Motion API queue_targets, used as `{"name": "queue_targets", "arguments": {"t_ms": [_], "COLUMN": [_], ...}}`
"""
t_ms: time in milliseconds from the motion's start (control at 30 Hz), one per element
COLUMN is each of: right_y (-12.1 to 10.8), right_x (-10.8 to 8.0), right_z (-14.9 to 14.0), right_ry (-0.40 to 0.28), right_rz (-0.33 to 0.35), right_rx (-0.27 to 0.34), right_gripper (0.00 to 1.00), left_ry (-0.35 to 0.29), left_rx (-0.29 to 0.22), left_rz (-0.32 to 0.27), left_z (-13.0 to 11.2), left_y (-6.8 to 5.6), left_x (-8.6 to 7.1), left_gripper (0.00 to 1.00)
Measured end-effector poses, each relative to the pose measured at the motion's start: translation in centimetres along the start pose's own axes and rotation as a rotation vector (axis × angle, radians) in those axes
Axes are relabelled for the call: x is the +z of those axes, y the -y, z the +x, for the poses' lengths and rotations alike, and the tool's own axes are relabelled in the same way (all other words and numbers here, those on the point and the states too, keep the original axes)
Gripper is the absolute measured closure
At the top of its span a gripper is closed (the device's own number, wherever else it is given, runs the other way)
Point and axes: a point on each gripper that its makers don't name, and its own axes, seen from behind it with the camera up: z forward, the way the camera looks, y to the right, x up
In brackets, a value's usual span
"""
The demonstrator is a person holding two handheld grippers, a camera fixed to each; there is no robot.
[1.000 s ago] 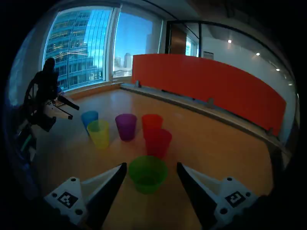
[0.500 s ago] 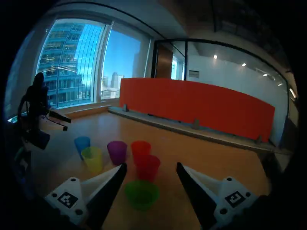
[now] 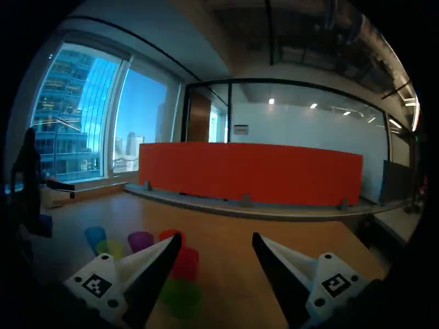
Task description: Pour water
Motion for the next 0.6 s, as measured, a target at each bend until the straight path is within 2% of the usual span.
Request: {"name": "queue_targets", "arguments": {"t_ms": [200,300,500,600], "right_y": [-3.1,-4.2,-5.2,-5.5], "right_x": [-0.6,-1.0,-1.8,-2.1], "right_z": [1.3,1.6,2.0,1.8], "right_ry": [-0.072,-0.095,-0.127,-0.129], "right_rz": [-0.126,-0.177,-0.251,-0.274], "right_rx": [0.033,0.034,0.042,0.045], "right_gripper": [0.0,0.0,0.0,0.0], "left_ry": [-0.077,-0.091,-0.136,-0.141], "left_rx": [-0.027,-0.035,-0.066,-0.08], "left_rz": [0.099,0.132,0.195,0.203], "left_z": [1.5,1.6,2.3,2.3], "left_y": [1.2,1.4,2.3,2.3], "left_x": [-0.5,-0.6,-0.8,-0.6], "left_gripper": [0.08,0.08,0.07,0.07]}}
